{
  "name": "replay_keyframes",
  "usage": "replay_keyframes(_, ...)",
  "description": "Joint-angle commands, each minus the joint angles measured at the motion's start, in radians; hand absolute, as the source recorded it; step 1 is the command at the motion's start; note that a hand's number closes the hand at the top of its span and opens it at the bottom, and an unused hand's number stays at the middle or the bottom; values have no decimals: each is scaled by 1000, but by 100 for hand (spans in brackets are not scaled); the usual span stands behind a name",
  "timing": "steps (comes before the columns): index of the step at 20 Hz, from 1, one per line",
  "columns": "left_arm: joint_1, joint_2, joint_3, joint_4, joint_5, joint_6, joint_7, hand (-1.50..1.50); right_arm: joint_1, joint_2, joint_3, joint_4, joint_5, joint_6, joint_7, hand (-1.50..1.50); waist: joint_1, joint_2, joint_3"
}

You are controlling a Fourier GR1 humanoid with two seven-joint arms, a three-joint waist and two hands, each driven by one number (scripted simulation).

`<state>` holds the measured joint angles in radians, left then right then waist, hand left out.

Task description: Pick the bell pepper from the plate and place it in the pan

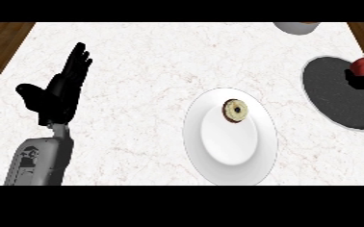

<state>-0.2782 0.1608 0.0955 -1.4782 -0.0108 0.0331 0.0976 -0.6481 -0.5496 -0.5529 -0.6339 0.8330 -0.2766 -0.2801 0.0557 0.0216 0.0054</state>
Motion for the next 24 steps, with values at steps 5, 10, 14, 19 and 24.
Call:
replay_keyframes(5, 28, -2, -3, -2, 13, -22, -27, 0, -71, -19, -50, 296, -80, 223, -48, -150, 12, 2, 0)
replay_keyframes(10, 26, -7, -4, 28, -1, -16, -58, 0, -62, -44, -79, 379, -99, 208, -182, -150, 7, 8, 1)
replay_keyframes(14, 21, -3, 13, 8, 6, 1, -22, 0, -74, -54, -156, 369, -182, 190, -288, -150, -4, 0, 1)
replay_keyframes(19, -3, -3, 11, 28, -1, 4, -19, 0, -83, -87, -274, 383, -313, 245, -363, -150, -21, -4, 0)
replay_keyframes(24, 8, -7, 9, -4, -25, 40, 18, 0, 43, -167, -311, 422, -393, 545, -448, -150, -54, -18, -3)
